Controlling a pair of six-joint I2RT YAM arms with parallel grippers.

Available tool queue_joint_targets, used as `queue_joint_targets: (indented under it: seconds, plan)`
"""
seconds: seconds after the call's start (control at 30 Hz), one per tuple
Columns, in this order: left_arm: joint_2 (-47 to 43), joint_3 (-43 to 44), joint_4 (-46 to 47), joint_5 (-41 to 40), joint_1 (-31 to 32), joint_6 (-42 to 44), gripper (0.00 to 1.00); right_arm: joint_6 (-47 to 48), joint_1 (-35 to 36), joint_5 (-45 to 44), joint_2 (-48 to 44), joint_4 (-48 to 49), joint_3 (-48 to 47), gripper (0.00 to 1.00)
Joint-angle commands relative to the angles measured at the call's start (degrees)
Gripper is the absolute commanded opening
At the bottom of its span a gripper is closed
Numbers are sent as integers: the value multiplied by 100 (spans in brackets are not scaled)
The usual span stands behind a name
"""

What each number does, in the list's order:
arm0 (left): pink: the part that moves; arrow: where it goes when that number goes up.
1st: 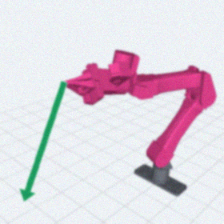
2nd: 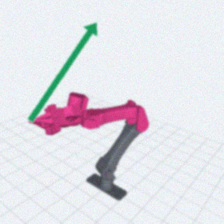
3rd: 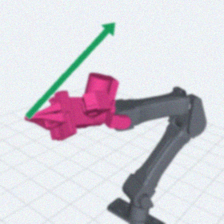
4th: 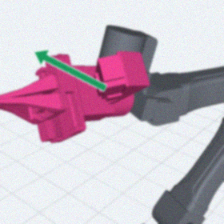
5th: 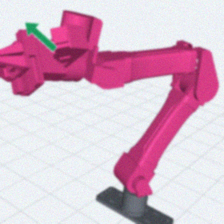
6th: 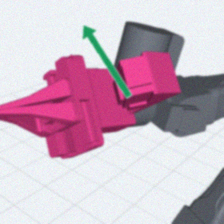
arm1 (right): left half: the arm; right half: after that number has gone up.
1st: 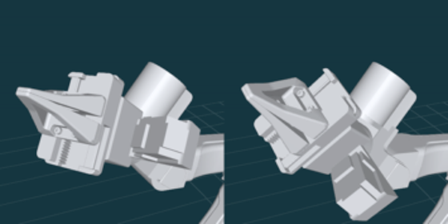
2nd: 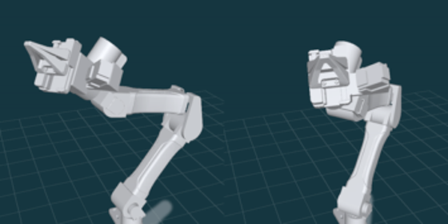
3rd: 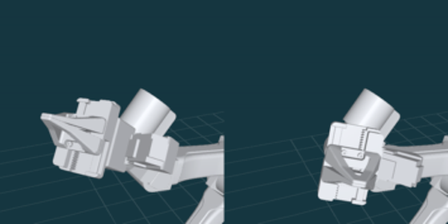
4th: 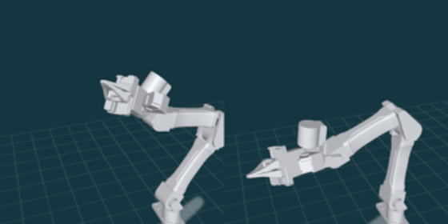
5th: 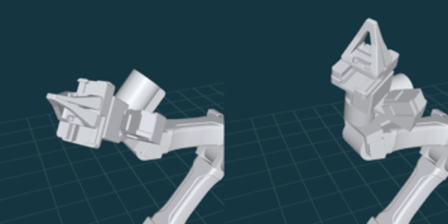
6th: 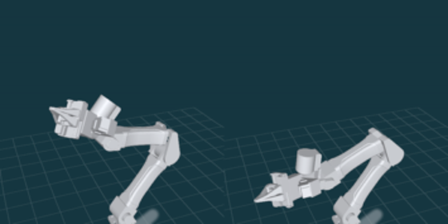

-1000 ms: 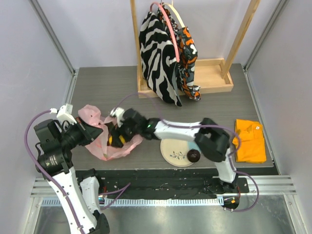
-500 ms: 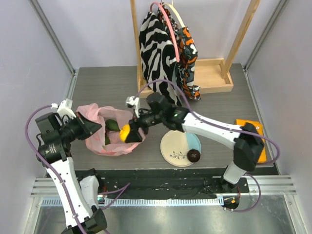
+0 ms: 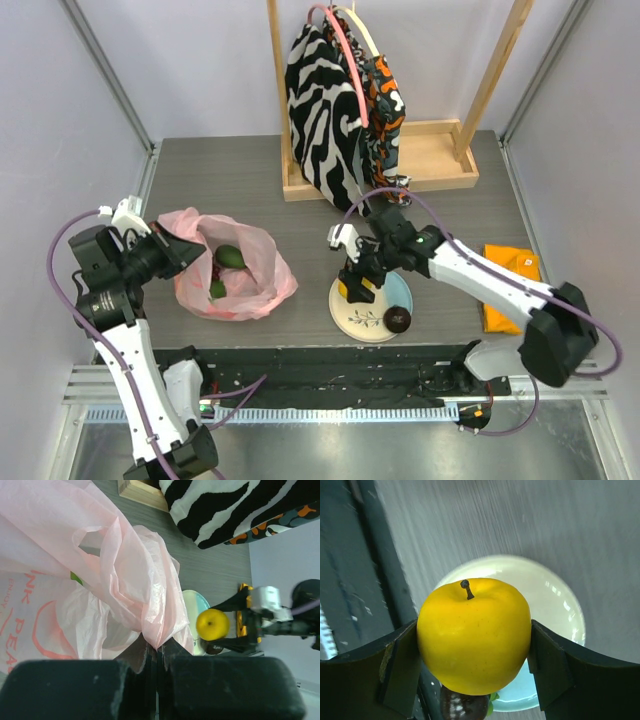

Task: Take the fake fruits out of the plastic bag
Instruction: Place the fake fruit on the plate.

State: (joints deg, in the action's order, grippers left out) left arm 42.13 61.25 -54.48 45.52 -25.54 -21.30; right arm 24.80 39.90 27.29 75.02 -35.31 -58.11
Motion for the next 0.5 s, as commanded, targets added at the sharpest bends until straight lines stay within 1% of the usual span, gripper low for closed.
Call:
queue_joint_targets:
  seconds: [0.0, 0.07, 0.13, 0.37, 0.47]
  plan:
    - [-3, 176, 289, 142, -39, -138, 0, 271, -96, -811, 634, 33, 115, 61]
    - [-20, 150, 280, 142, -39, -146, 0, 210, -114, -1337, 890, 270, 194, 61]
    - [-90, 115, 262, 124, -39, -164, 0, 148, -201, -1410, 1119, 410, 238, 61]
    - [-231, 36, 139, 124, -39, -129, 0, 219, -377, -1709, 1313, 507, 370, 62]
    - [-223, 9, 166, 141, -39, -155, 0, 201, -413, -1745, 1392, 516, 388, 67]
